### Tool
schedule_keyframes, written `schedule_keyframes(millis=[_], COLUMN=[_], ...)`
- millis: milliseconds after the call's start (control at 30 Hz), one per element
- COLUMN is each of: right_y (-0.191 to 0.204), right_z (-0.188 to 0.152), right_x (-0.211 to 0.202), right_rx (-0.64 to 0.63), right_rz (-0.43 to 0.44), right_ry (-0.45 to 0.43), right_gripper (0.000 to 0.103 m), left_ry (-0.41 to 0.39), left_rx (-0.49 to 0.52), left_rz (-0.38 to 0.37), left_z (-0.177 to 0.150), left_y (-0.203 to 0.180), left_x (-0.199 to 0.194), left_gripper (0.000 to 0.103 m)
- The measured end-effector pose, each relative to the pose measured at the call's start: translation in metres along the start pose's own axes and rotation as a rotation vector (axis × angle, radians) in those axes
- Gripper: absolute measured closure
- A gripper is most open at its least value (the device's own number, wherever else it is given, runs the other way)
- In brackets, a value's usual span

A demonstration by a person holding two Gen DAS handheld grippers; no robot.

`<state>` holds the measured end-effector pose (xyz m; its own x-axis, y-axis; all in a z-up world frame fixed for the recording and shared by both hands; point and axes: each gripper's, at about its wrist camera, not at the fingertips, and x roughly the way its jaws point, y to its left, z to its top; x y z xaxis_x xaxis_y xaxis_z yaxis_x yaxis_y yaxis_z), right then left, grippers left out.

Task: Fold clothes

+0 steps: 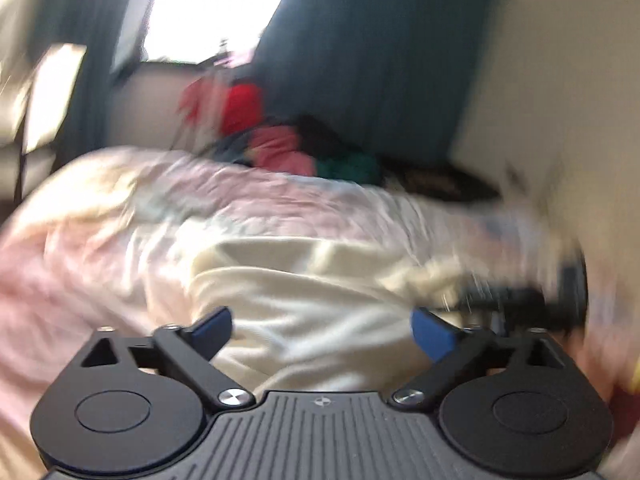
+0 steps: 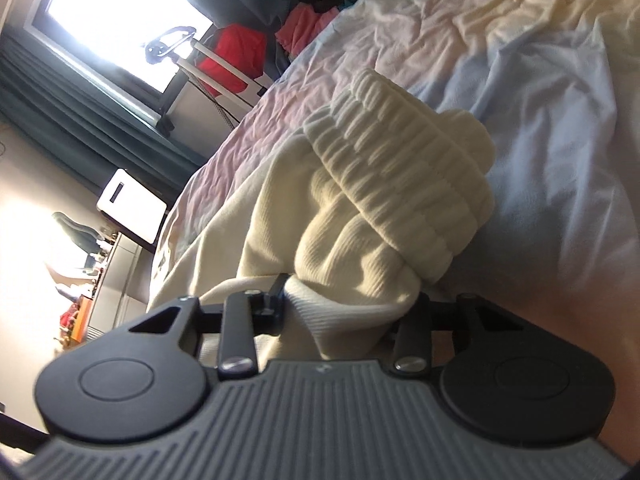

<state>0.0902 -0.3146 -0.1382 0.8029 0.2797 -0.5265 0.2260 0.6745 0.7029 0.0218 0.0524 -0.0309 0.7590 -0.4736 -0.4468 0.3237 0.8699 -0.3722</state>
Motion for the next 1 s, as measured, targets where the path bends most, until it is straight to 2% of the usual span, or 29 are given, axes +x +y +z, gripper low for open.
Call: schedule_keyframes(millis=[67,167,233,333,433,633,767,867,1000], right_y=[0.001,-0.002,-0.004,-0.005,-0.004,0.011,0.024,0.028,0.028], right_z=[-0.001,0.000,0.000,0.000,0.000,-0.003,-0.003,0.004,0.029], right_x=[-0.002,-0.002,-0.001,-0.001,-0.001,-0.010,-0.036,-0.061,-0.095], right_rx=[-0.002,0.014,0.021,0.026,0.026,-0.016,-0.031,-0.024,-0.021], right_rz=[-0.004,0.000,0.003,0.009,0.011,0.000,0.032,0.056,0.069], right_ry=[-0.006,-0.009,-0.008,-0.009,-0.010,-0.038,-0.066,-0.081,-0.113], right_gripper=[0.062,0.062,0.062,0.062,0.062,0.067,0.070,0.071,0.071], left_ry=[0.024,0.108,0.171,0.243,0.242,0.216,0.180,0.163,0.133], left_rx=[-0.170,-0.361,-0.469,-0.549,-0.518,-0.456,-0.433,-0.435,-0.400], left_rz=[0.015,0.048,-0.011,-0.067,-0.043,-0.016,-0.056,-0.108,-0.135], left_z=[0.003,0.002,-0.004,-0.011,-0.012,-0.012,-0.006,0.008,0.033], left_y=[0.027,0.058,0.072,0.078,0.074,0.071,0.063,0.045,0.000], left_x=[0.013,0.039,0.055,0.076,0.080,0.071,0.051,0.036,0.035], left_gripper=[0.004,0.005,0.005,0.006,0.011,0.032,0.045,0.047,0.050])
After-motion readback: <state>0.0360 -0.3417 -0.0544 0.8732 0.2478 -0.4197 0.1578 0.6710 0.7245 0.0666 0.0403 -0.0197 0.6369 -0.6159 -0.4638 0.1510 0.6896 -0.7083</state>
